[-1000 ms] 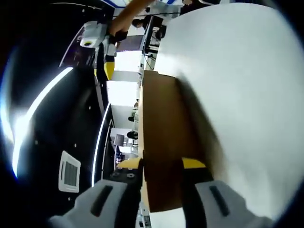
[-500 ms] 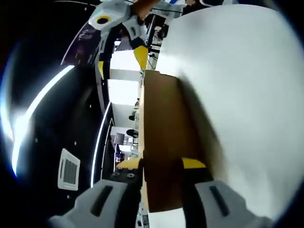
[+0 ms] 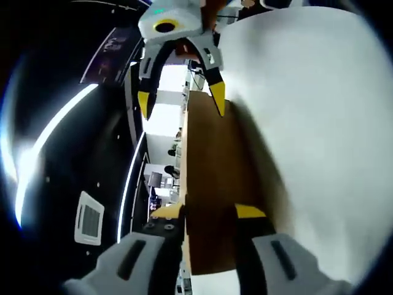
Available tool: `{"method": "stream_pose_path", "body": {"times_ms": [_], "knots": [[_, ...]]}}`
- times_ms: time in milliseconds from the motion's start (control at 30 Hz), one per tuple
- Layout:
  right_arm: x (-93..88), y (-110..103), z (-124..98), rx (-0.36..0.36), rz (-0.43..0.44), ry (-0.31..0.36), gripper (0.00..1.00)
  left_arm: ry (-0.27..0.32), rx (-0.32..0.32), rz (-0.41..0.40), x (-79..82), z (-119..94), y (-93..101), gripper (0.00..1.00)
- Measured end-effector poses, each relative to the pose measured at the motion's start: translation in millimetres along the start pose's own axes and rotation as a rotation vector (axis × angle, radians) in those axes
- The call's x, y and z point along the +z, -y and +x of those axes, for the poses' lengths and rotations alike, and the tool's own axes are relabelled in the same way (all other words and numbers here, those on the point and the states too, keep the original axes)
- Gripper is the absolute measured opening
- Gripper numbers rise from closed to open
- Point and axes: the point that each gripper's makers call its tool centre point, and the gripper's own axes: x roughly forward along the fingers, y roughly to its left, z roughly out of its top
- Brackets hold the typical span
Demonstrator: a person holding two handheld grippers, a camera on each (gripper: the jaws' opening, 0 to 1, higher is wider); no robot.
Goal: Operate the shoe box by opening the lid, removing the specified soft item, and placing it in the target area until the item is outside and the box remains undamaged.
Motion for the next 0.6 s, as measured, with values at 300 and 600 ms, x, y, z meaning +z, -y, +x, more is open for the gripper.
{"method": "stream_pose_path", "body": {"times_ms": [300, 600], "knots": [[-0.6, 11.2, 4.4, -0.084, -0.058, -0.015, 0.75, 0.004, 0.001, -0.002, 0.7, 0.1, 0.2, 0.3], [-1.8, 3.5, 5.7, -0.072, -0.064, 0.001, 0.62, -0.001, 0.004, -0.005, -0.2, 1.6, -0.2, 0.3]]}}
